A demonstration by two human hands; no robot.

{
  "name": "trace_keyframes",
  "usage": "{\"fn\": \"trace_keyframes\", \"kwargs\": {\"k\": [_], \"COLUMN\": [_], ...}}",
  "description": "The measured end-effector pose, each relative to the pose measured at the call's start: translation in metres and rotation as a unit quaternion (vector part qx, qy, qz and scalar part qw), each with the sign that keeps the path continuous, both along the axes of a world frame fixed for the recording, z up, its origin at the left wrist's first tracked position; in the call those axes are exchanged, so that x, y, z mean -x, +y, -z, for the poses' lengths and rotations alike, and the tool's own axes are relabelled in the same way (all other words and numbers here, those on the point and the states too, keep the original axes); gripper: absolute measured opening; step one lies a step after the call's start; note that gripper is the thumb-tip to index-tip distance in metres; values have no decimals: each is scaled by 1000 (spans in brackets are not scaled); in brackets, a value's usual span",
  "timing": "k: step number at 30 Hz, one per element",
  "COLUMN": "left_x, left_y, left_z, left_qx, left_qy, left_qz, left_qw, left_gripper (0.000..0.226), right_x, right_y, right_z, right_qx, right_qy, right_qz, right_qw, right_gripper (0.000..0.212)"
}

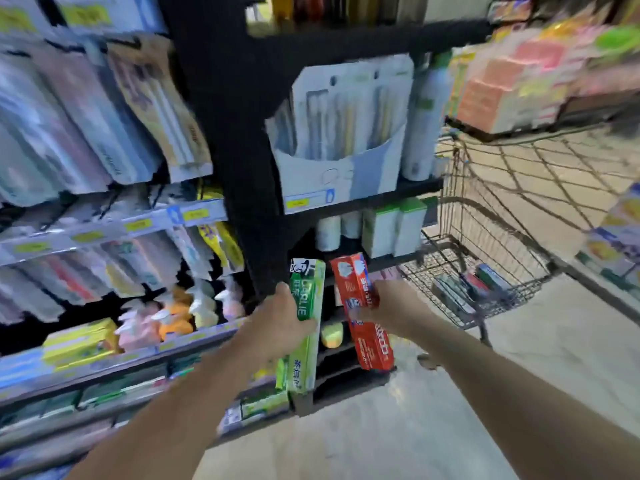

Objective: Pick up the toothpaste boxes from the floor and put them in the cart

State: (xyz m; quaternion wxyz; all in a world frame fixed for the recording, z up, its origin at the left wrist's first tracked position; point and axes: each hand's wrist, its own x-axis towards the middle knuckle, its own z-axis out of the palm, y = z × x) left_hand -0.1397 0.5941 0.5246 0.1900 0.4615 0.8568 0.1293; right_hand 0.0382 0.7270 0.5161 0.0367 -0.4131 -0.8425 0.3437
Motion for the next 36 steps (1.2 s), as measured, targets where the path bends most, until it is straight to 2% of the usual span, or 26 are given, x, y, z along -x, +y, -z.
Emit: {"fn": "trace_keyframes", "kwargs": {"k": [4,11,16,20,24,29,36], "left_x": [-57,-144,-187,-215,-242,-275,-311], "left_y": [83,215,303,370,421,488,576], "left_z": [1,20,17,16,25,46,68], "left_qx": [-15,13,-2,5,45,51,54], "left_qy": [-49,-17,-69,-58,-86,-107,-126], "left_qz": [82,232,272,312,319,320,227], "left_qw": [995,973,960,948,943,940,964], "left_gripper": [46,61,55,53,54,55,53], "right_x": [-78,-177,-227,-259,-281,-320,-376], "right_y": [52,124,170,214,253,317,429], "right_z": [5,20,12,10,22,47,79], "right_qx": [30,32,38,29,54,74,98], "right_qy": [25,-10,-13,-14,0,19,-9], "right_qz": [121,263,358,413,435,433,402], "right_qw": [992,964,933,910,899,898,910], "right_gripper": [27,35,35,37,41,41,49]}}
